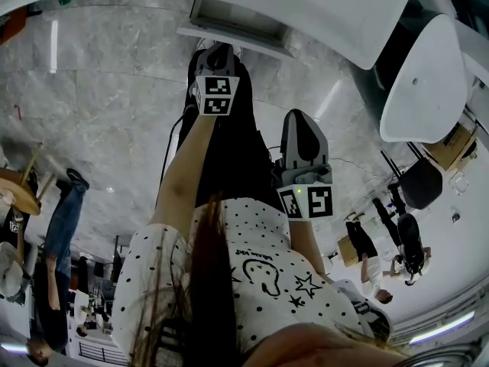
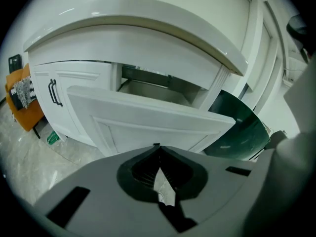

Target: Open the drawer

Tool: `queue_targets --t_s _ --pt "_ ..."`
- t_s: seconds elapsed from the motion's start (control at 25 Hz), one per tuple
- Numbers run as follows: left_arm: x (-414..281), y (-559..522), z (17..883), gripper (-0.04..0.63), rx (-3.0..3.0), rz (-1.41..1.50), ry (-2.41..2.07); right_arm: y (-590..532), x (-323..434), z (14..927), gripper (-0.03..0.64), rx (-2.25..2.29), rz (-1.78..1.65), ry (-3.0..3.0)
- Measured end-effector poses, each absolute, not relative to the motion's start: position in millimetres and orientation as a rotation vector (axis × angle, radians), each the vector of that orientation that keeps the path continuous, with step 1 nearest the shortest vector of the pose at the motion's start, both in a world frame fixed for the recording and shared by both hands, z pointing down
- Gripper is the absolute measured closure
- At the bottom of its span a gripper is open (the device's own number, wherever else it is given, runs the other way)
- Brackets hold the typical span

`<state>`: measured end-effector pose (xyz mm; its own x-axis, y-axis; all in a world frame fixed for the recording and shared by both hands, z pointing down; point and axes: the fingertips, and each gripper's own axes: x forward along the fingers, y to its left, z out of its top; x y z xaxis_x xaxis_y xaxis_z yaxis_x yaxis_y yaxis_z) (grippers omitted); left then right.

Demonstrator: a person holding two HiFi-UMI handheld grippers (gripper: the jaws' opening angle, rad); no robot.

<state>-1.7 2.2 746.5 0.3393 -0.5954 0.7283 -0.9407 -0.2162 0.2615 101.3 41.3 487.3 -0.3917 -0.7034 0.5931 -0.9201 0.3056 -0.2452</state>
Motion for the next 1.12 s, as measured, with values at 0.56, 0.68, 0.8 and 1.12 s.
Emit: queue_targets --t_s 0.56,0.68,0.8,1.12 --pt "-18.2 -10.1 604.9 0.591 2.038 0.551 -1.307 16.4 87.5 442.6 0.603 1.459 0.691 -2.276" --pt "-25.1 -19.4 569.6 0.591 2.076 0.520 -1.332 10.4 87.0 427.7 0.603 1.469 0.647 -2.287" --pt "-30.2 -31.1 536.3 0.591 2.113 0.477 -1.372 2.5 83.0 411.0 0.603 1.464 0.592 -2.311" --pt "-23.5 -67.9 410.7 0.591 2.291 0.284 -1.443 -23.4 84.4 350.8 0.603 1.511 0.450 -2.409"
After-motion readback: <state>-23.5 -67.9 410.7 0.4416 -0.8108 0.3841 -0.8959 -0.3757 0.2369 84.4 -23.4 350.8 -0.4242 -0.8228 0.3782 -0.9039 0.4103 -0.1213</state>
